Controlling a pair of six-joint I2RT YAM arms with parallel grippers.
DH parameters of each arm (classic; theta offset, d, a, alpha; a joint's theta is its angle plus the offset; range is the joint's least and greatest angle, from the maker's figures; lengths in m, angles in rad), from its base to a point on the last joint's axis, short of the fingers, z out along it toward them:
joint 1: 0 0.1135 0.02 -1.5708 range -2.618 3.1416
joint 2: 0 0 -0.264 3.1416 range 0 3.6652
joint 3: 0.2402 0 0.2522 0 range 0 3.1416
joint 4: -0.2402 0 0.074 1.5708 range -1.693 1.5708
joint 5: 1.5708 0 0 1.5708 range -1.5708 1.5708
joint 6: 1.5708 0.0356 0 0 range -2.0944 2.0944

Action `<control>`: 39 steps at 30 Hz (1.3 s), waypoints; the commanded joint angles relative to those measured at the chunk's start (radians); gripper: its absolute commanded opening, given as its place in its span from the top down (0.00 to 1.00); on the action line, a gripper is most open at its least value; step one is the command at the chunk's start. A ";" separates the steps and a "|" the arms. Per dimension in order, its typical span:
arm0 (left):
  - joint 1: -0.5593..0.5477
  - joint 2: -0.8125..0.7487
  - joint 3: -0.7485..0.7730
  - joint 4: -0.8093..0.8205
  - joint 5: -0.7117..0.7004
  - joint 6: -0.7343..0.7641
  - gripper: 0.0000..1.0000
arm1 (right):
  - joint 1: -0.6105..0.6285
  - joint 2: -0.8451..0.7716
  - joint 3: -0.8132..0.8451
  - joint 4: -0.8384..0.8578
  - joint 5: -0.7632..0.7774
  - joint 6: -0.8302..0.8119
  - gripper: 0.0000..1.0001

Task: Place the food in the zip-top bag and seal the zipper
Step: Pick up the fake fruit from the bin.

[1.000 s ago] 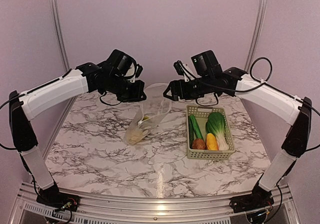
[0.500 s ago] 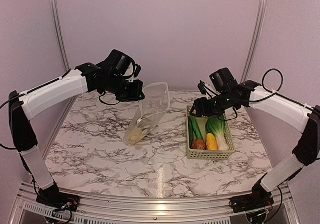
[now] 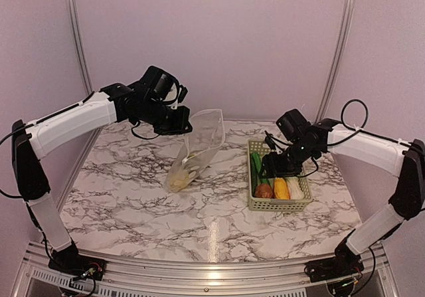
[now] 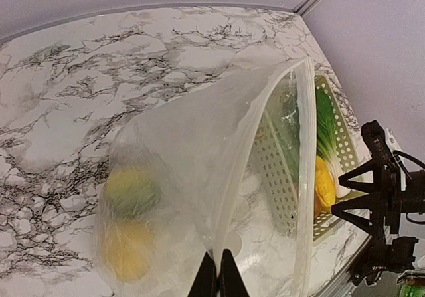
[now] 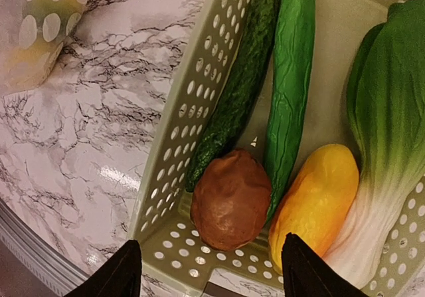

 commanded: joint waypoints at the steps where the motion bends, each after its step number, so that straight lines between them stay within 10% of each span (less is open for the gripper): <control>1: 0.007 0.011 0.003 0.016 0.020 -0.004 1.00 | -0.004 0.038 0.003 -0.044 -0.005 -0.019 0.31; 39: 0.009 -0.021 -0.024 0.023 0.037 -0.023 1.00 | -0.080 0.231 -0.064 0.048 0.168 0.089 0.43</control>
